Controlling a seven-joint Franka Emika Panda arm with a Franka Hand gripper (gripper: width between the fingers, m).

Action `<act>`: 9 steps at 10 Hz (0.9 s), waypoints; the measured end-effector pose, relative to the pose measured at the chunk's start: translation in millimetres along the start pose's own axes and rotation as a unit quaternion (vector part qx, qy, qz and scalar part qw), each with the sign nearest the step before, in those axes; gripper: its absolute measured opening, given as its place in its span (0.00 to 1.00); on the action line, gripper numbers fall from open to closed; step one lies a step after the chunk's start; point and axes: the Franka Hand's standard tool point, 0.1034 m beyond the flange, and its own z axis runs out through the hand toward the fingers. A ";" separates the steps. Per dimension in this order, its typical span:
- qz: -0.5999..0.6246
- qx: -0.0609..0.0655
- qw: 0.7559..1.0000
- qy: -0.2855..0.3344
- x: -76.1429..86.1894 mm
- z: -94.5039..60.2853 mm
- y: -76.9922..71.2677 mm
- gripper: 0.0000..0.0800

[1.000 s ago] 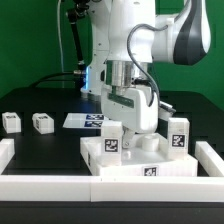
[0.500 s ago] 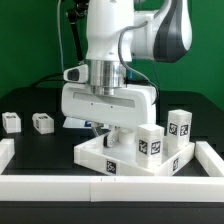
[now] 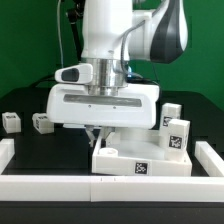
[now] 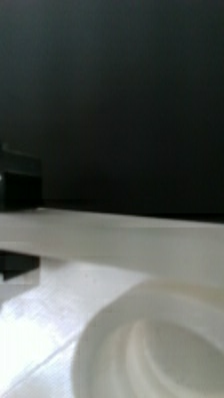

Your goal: Assemble square table

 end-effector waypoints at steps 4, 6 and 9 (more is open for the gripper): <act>-0.162 -0.001 0.987 0.003 8.0 -1.2 6.6 0.07; -0.267 -0.007 0.964 0.008 22.4 -3.0 9.8 0.08; -0.383 -0.031 0.922 0.043 45.9 -3.8 -8.3 0.08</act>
Offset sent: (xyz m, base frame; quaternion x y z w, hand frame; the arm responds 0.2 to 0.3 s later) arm 0.0000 0.0000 0.0000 0.0000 0.0000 -0.2571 0.9664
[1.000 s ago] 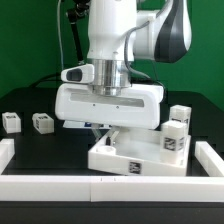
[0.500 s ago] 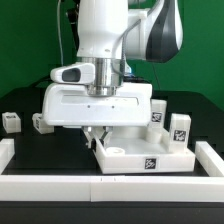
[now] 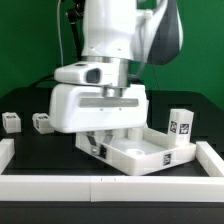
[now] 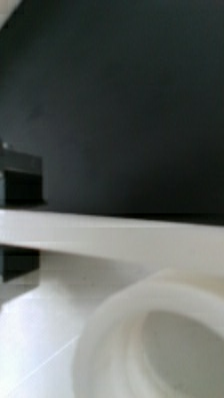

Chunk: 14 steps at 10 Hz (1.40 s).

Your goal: Assemble square table

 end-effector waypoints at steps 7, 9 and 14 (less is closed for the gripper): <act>-0.179 -0.019 0.983 0.024 76.2 10.3 14.2 0.10; -0.181 -0.017 0.983 0.019 72.0 10.4 16.2 0.11; -0.234 -0.019 0.972 0.031 89.6 6.9 16.1 0.11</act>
Offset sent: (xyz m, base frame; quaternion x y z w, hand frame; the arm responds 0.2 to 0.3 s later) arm 0.0694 0.0608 0.0032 -0.0103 0.0522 -0.2768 0.9595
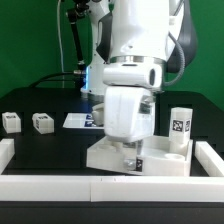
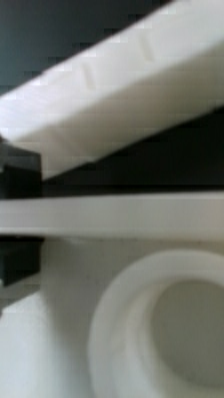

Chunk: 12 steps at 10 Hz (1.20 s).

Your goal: Assemble square table

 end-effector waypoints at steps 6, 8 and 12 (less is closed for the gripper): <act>-0.025 0.005 1.000 0.000 27.9 1.8 2.6 0.13; -0.023 0.005 1.000 0.000 28.0 2.4 2.0 0.42; -0.022 0.006 1.000 0.000 26.6 3.0 2.0 0.80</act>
Offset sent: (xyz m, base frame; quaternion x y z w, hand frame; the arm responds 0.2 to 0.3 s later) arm 0.0146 0.0567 -0.0071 -0.0139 0.0467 0.0375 0.9981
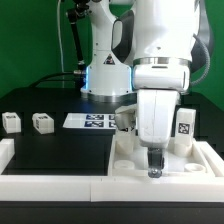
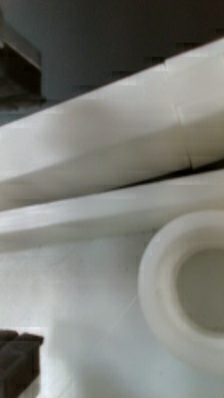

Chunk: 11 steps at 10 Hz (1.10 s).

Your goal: Assemble square table

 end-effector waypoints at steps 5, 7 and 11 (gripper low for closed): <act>0.001 0.000 1.000 0.000 -0.9 0.3 0.0 0.81; 0.001 0.000 1.000 -0.001 -2.8 -0.7 1.6 0.81; 0.049 0.000 0.998 -0.030 -67.2 -68.9 21.2 0.81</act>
Offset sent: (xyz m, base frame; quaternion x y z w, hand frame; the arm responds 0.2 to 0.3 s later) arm 0.0000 0.0000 0.0000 0.0000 0.0000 0.0000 1.0000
